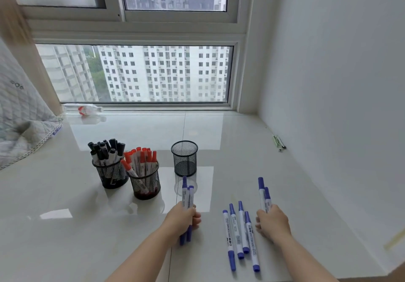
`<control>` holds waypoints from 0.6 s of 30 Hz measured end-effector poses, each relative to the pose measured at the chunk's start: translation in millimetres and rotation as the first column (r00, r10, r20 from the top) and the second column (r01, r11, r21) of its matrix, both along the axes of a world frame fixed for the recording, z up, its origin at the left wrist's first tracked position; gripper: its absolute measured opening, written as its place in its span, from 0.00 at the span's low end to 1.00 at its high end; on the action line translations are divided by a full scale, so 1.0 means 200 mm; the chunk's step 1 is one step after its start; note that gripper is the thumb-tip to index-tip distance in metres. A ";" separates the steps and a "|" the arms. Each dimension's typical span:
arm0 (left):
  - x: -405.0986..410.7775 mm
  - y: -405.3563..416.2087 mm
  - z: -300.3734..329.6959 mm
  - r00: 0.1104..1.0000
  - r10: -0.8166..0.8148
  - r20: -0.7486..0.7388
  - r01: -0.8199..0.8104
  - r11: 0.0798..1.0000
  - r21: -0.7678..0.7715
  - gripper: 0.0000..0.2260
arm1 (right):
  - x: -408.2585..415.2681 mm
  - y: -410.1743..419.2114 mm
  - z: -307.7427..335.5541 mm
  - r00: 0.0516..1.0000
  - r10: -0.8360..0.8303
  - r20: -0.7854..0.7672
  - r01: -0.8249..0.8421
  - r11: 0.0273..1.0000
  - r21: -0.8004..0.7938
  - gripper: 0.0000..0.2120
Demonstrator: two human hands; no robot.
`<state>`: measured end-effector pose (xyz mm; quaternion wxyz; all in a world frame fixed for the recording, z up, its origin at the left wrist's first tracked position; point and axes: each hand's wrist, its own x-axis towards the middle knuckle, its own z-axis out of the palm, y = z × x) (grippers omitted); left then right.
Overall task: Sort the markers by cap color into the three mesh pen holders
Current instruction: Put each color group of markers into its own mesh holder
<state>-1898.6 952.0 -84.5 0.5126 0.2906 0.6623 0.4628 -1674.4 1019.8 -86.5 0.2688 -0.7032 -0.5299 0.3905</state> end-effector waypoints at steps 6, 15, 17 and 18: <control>-0.08 0.06 0.10 0.998 0.065 -0.014 -0.064 0.993 0.101 0.05 | -0.12 0.09 0.10 0.997 0.016 -0.070 -0.003 0.984 0.181 0.05; -0.23 0.29 0.33 0.984 0.154 -0.085 -0.124 0.952 0.281 0.11 | -0.55 0.32 0.36 0.932 0.224 -0.284 -0.143 0.949 0.282 0.15; -0.26 0.38 0.40 0.974 0.197 -0.108 -0.149 0.925 0.350 0.10 | -0.67 0.38 0.44 0.893 0.277 -0.355 -0.154 0.929 0.337 0.15; -0.27 0.42 0.43 0.967 0.227 -0.113 -0.168 0.907 0.386 0.08 | -0.73 0.41 0.47 0.864 0.298 -0.406 -0.148 0.921 0.360 0.14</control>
